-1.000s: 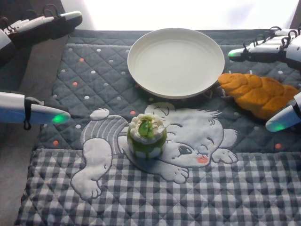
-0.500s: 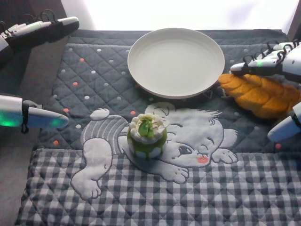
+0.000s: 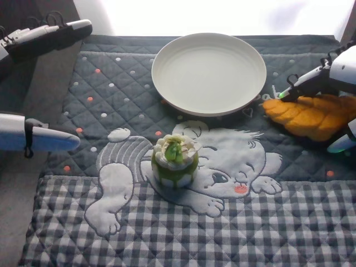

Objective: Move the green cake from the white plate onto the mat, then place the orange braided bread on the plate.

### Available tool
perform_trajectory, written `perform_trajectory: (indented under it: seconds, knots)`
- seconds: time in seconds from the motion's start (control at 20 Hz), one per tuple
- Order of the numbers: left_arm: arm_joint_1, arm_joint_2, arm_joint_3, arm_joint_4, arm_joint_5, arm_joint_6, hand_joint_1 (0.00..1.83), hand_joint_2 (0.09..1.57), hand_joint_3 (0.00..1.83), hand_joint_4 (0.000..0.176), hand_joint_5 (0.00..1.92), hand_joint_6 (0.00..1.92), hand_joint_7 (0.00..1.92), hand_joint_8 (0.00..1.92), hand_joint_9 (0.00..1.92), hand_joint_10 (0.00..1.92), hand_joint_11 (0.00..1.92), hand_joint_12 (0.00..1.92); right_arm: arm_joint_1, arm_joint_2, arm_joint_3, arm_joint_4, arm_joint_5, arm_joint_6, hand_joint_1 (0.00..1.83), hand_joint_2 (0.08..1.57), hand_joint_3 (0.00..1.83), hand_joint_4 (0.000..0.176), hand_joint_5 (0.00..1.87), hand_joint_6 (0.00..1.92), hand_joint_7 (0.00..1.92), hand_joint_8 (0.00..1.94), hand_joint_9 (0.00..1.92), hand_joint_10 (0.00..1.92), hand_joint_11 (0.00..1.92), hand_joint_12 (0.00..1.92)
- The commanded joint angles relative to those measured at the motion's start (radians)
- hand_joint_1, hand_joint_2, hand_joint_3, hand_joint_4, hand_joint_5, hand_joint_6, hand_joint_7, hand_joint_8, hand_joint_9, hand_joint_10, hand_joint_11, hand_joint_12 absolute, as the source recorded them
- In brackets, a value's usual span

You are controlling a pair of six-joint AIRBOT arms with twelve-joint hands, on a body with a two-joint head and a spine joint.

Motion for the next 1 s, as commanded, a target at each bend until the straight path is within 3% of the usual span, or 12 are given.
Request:
perform_trajectory:
  seconds: [0.0,0.1,0.15,0.2,0.25,0.3,0.35,0.4,0.45,0.6,0.75,0.95]
  knots:
    - [-0.004,0.005,-0.002,-0.036,-0.125,-0.003,0.9,0.78,0.0,0.062,0.21,0.0,0.25,0.0,0.28,0.01,0.0,0.59,-0.001,0.013,0.004,0.012,0.037,-0.007,1.37,1.1,0.01,0.0,0.96,0.65,0.98,1.04,1.06,1.13,0.93,0.94]
    - [-0.001,0.005,-0.001,-0.039,-0.128,-0.003,0.93,0.78,0.0,0.05,0.2,0.0,0.23,0.0,0.26,0.0,0.0,0.56,-0.001,0.019,-0.001,0.037,0.043,-0.007,1.39,1.09,0.0,0.0,1.12,0.42,0.95,1.05,0.98,1.29,0.73,1.11]
    - [0.001,0.005,-0.001,-0.04,-0.129,-0.003,0.94,0.79,0.0,0.056,0.19,0.0,0.23,0.0,0.25,0.0,0.0,0.55,-0.001,0.024,-0.005,0.047,0.066,-0.007,1.29,1.13,0.01,0.0,1.04,0.54,0.92,1.31,0.98,1.29,0.83,1.35]
    - [0.003,0.005,-0.001,-0.042,-0.132,-0.003,0.93,0.79,0.0,0.061,0.19,0.0,0.24,0.0,0.26,0.0,0.0,0.55,-0.001,0.028,-0.006,0.055,0.11,-0.007,1.28,1.11,0.0,0.0,1.05,0.58,0.99,1.22,1.06,0.99,0.91,1.23]
    - [0.006,0.005,-0.002,-0.045,-0.135,-0.004,0.94,0.79,0.0,0.058,0.2,0.01,0.24,0.0,0.26,0.0,0.0,0.55,-0.001,0.036,-0.013,0.075,0.138,-0.007,1.27,1.12,0.0,0.0,1.0,0.63,0.98,1.25,1.1,1.1,0.95,1.45]
    - [0.008,0.005,-0.002,-0.047,-0.138,-0.004,0.95,0.79,0.0,0.059,0.21,0.0,0.24,0.0,0.26,0.0,0.0,0.57,-0.001,0.043,-0.019,0.09,0.163,-0.007,1.27,1.11,0.0,0.0,1.0,0.67,1.02,1.18,0.99,0.97,0.37,1.5]
    - [0.01,0.005,-0.002,-0.048,-0.14,-0.004,0.93,0.77,0.0,0.059,0.21,0.0,0.24,0.0,0.27,0.0,0.0,0.58,-0.001,0.053,-0.027,0.108,0.198,-0.007,1.27,1.09,0.0,0.0,1.01,0.73,1.1,1.0,1.09,0.77,0.62,1.43]
    - [0.01,0.005,-0.002,-0.049,-0.14,-0.004,0.92,0.75,0.0,0.066,0.22,0.0,0.26,0.01,0.28,0.01,0.0,0.6,-0.001,0.059,-0.032,0.117,0.217,-0.007,1.38,1.1,0.0,0.0,0.84,1.02,1.02,0.84,1.07,1.05,0.85,0.98]
    - [0.011,0.005,-0.002,-0.05,-0.141,-0.004,0.92,0.75,0.0,0.065,0.22,0.0,0.25,0.0,0.27,0.0,0.0,0.59,-0.001,0.07,-0.041,0.135,0.25,-0.007,1.29,1.1,0.0,0.0,0.9,0.98,1.12,0.85,1.15,0.61,0.93,0.92]
    - [0.014,0.004,-0.002,-0.053,-0.146,-0.004,0.9,0.76,0.0,0.077,0.21,0.0,0.25,0.0,0.27,0.0,0.0,0.59,-0.001,0.1,-0.07,0.174,0.347,-0.007,1.39,1.06,0.0,0.0,0.91,0.91,1.16,0.56,1.16,0.93,1.04,0.66]
    - [0.021,0.003,-0.002,-0.059,-0.151,-0.004,0.89,0.76,0.0,0.065,0.22,0.0,0.25,0.0,0.27,0.0,0.0,0.61,0.0,0.114,-0.092,0.209,0.454,-0.007,1.5,1.06,0.0,0.0,0.92,0.95,1.24,0.29,1.17,0.83,0.82,1.43]
    - [0.021,-0.001,-0.001,-0.06,-0.15,-0.003,0.92,0.75,0.0,0.05,0.23,0.0,0.26,0.0,0.29,0.0,0.0,0.6,0.0,0.08,-0.093,0.251,0.537,-0.014,1.42,1.05,0.0,0.0,0.98,0.81,1.2,0.47,1.14,1.0,0.91,1.28]
